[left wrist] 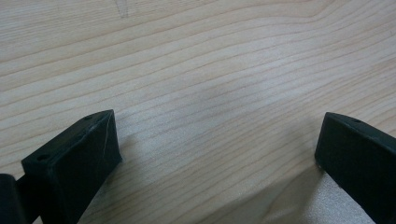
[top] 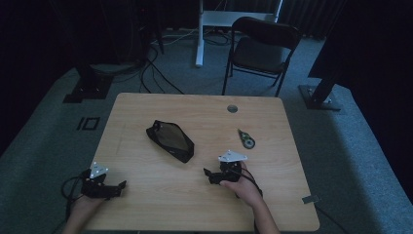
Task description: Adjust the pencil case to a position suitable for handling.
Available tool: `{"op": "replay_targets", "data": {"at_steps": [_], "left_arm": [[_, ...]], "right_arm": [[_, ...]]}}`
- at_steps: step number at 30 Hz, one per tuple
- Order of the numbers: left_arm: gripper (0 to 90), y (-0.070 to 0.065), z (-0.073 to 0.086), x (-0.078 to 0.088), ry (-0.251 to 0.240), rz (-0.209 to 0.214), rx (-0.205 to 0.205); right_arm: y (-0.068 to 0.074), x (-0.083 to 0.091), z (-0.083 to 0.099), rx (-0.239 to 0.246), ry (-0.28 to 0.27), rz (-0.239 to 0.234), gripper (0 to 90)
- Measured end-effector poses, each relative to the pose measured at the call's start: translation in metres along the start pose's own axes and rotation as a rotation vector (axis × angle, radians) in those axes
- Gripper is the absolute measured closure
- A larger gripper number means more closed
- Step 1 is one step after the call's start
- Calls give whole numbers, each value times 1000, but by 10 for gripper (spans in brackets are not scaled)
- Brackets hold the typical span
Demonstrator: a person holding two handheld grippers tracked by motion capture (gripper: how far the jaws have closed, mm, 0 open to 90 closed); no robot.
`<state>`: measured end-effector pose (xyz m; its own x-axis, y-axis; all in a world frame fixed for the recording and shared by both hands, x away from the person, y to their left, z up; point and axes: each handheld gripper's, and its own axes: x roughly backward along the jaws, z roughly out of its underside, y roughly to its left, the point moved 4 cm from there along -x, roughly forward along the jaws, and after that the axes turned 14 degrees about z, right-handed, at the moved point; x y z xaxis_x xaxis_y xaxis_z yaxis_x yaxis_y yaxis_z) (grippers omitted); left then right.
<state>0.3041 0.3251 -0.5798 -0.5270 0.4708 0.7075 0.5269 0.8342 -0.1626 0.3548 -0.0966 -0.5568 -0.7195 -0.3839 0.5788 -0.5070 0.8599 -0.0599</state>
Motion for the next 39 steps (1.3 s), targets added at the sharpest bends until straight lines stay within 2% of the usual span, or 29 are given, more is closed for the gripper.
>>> {"op": "replay_targets", "data": {"at_steps": [3, 10, 22, 32, 35, 38, 39], "left_arm": [[0, 0, 0, 0, 0, 0, 0], [0, 0, 0, 0, 0, 0, 0], [0, 0, 0, 0, -2, 2, 0], [0, -1, 0, 0, -1, 5, -2], [0, -1, 0, 0, -1, 5, -2], [0, -1, 0, 0, 1, 7, -4], [0, 0, 0, 0, 1, 10, -6]], "right_arm": [[7, -6, -5, 0, -10, -12, 167], [15, -13, -13, 3, -22, -20, 193], [32, -25, -37, 31, -55, -36, 228], [37, -33, -48, 33, -70, -33, 268], [38, -37, -52, 37, -79, -20, 326], [38, -39, -53, 39, -50, -14, 366], [38, -40, -53, 37, -41, -13, 403]]}}
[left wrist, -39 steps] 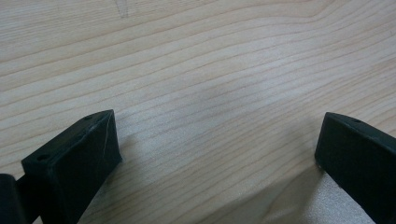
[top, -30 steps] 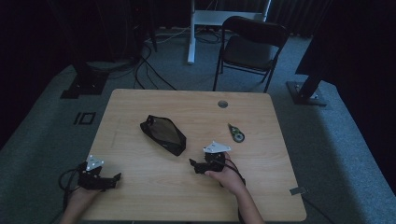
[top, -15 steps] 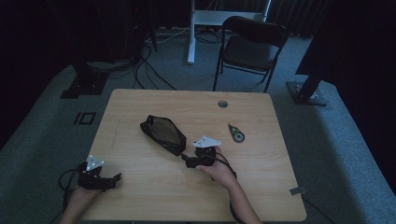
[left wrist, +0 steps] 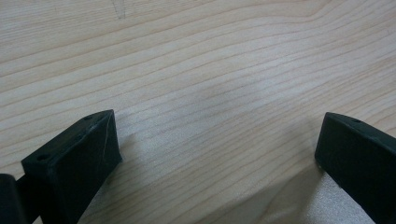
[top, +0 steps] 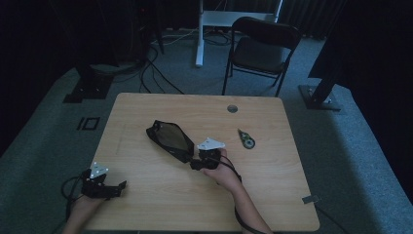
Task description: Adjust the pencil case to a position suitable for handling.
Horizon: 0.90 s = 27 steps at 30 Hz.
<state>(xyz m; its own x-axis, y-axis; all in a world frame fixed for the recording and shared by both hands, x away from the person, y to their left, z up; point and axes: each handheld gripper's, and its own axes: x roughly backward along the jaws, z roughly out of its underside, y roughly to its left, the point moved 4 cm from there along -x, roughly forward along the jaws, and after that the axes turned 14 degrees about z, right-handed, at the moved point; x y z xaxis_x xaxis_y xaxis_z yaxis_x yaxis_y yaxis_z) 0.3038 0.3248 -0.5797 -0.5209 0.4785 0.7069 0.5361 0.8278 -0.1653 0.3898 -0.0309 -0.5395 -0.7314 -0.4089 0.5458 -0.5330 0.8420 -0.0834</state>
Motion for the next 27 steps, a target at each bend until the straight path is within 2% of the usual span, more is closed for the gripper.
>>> {"op": "replay_targets", "data": {"at_steps": [2, 3, 4, 5, 6, 8, 9, 13, 15, 27], "left_arm": [[0, 0, 0, 0, 0, 0, 0], [0, 0, 0, 0, 0, 0, 0], [0, 0, 0, 0, 0, 0, 0], [0, 0, 0, 0, 0, 0, 0], [0, 0, 0, 0, 0, 0, 0], [0, 0, 0, 0, 0, 0, 0], [0, 0, 0, 0, 0, 0, 0], [0, 0, 0, 0, 0, 0, -1], [0, 0, 0, 0, 0, 0, 0], [0, 0, 0, 0, -2, 0, -1]], "right_arm": [[-1, -1, 0, 4, 6, 0, 435], [-1, -3, -1, 15, 3, -6, 500], [-1, -3, -1, 8, 1, -13, 517], [-1, -3, -1, 8, -1, -15, 574], [-1, -3, -1, 31, 4, -21, 601], [0, -3, -1, 33, 4, -29, 630], [1, -4, -1, 51, 16, -35, 717], [0, -4, -1, 4, 25, -61, 722], [1, -3, -1, 18, 31, -61, 723], [-4, 4, 4, 33, 25, -54, 727]]}}
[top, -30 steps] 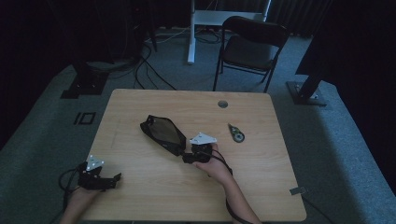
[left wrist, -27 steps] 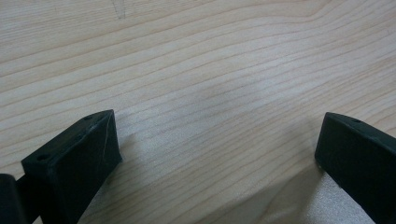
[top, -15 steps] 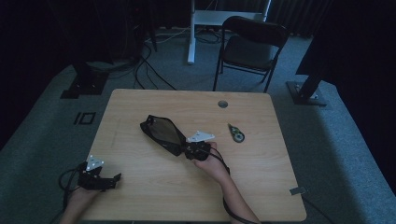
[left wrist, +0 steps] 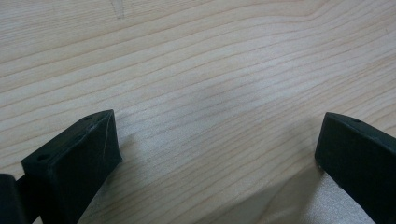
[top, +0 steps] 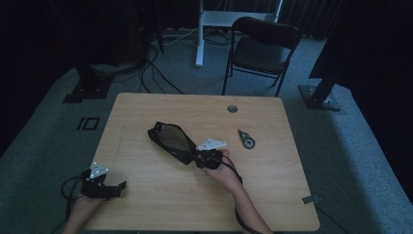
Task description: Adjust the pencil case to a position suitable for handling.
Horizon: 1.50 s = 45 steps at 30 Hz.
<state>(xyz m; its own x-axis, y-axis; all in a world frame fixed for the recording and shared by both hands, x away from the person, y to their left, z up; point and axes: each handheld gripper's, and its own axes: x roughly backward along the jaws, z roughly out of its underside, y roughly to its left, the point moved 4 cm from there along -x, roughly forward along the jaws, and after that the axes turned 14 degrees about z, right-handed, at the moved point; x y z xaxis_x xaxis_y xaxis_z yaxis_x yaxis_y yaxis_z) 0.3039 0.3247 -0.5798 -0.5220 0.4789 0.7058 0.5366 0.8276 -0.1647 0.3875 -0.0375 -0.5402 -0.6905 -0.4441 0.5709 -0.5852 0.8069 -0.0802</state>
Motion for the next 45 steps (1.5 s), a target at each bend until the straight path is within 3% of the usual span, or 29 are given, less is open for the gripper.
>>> {"op": "replay_targets", "data": {"at_steps": [7, 16, 30, 45], "left_arm": [[0, 0, 0, 0, 0, 0, 0], [0, 0, 0, 0, 0, 0, 0], [0, 0, 0, 0, 0, 0, 0], [0, 0, 0, 0, 2, 0, -1]], "right_arm": [[-9, 10, 6, 5, 0, 11, 728], [-27, 25, 16, -56, -12, 28, 729], [-45, 48, 40, -82, 4, 62, 729], [-63, 84, 67, -115, -2, 135, 729]]}}
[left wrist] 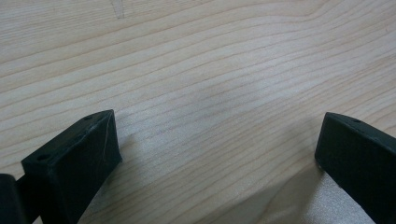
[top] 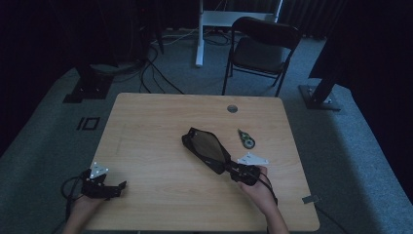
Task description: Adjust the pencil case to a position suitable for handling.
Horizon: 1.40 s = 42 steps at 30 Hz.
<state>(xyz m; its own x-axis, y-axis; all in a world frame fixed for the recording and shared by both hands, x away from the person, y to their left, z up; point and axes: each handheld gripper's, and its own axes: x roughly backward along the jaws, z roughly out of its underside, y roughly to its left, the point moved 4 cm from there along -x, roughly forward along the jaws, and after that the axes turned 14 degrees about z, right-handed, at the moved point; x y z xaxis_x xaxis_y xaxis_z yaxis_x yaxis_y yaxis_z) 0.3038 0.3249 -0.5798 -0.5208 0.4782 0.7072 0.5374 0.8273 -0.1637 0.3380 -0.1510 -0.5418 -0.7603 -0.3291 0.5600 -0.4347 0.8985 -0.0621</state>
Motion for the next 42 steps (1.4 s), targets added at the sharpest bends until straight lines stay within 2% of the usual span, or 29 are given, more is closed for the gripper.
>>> {"op": "replay_targets", "data": {"at_steps": [7, 9, 28, 34, 35, 37, 38, 39, 42], "left_arm": [[0, 0, 0, 0, 0, 0, 0], [0, 0, 0, 0, 0, 0, 0], [0, 0, 0, 0, 0, 0, 0], [0, 0, 0, 0, 0, 0, 0], [0, 0, 0, 0, 0, 0, 0], [0, 0, 0, 0, 0, 0, 0], [0, 0, 0, 0, 0, 0, 0], [0, 0, 0, 0, 0, 0, 0], [0, 0, 0, 0, 0, 0, 0]], "right_arm": [[-7, 15, 12, -17, -11, 43, 729], [-9, 18, 16, -36, -9, 42, 728], [-20, 58, 47, -74, -17, 121, 729], [-20, 68, 56, -96, -20, 109, 725], [-20, 70, 56, -95, -20, 107, 717], [-21, 71, 55, -122, -31, 101, 633], [-21, 71, 55, -122, -31, 101, 633], [-24, 72, 53, -141, -40, 105, 570], [-27, 73, 51, -128, -52, 125, 520]]}}
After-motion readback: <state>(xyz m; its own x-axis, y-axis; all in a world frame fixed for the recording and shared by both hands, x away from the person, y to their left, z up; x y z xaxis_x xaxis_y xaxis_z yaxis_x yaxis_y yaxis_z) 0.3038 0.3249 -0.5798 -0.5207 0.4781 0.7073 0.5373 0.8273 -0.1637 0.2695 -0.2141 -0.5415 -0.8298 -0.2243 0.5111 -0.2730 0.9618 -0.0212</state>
